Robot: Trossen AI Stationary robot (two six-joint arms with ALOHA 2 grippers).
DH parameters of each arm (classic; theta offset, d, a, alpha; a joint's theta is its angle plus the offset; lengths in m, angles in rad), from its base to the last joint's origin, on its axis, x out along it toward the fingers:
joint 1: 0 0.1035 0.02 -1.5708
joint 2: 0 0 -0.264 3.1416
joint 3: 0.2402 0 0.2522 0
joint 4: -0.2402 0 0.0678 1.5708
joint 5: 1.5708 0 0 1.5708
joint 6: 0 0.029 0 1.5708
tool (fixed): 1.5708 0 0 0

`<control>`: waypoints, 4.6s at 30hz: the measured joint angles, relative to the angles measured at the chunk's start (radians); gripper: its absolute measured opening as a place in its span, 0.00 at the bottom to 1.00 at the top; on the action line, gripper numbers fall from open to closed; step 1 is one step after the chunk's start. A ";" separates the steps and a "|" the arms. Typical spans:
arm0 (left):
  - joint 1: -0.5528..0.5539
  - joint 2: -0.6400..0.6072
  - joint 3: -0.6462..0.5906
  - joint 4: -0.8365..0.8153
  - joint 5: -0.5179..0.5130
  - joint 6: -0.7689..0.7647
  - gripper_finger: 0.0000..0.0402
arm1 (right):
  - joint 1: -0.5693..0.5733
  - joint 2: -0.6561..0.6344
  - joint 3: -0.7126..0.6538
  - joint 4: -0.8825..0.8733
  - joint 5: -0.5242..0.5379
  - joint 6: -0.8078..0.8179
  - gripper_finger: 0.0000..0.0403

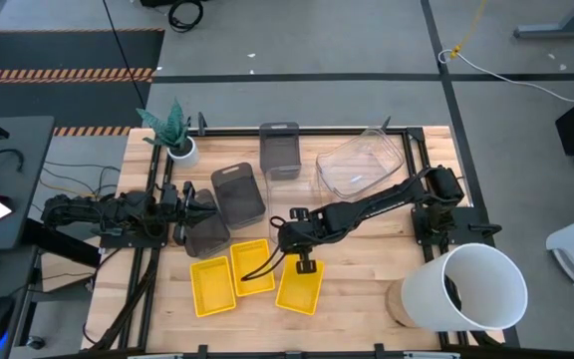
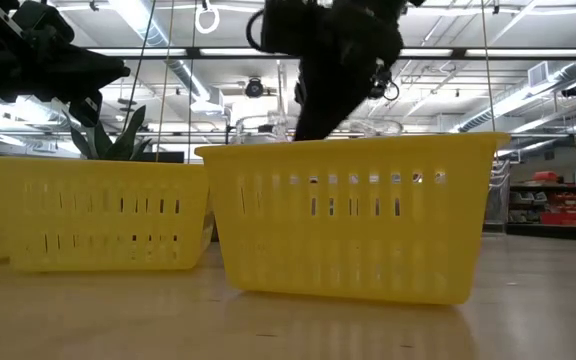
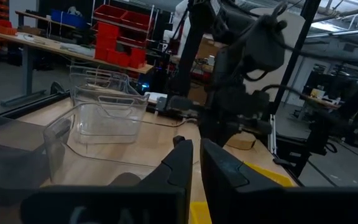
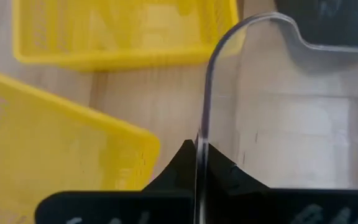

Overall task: Stack baskets by color
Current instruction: Stack the left transparent bin on top of the right transparent bins

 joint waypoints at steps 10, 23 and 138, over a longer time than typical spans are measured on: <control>0.000 0.000 0.000 0.000 0.000 0.000 0.07 | 0.035 0.000 0.208 -0.182 0.073 -0.005 0.01; 0.000 0.000 0.000 0.000 0.000 0.000 0.08 | 0.035 0.000 0.437 -0.411 0.240 0.035 0.01; 0.000 0.000 0.000 0.000 0.000 0.000 0.08 | -0.349 -0.021 0.325 -0.694 0.268 0.726 0.46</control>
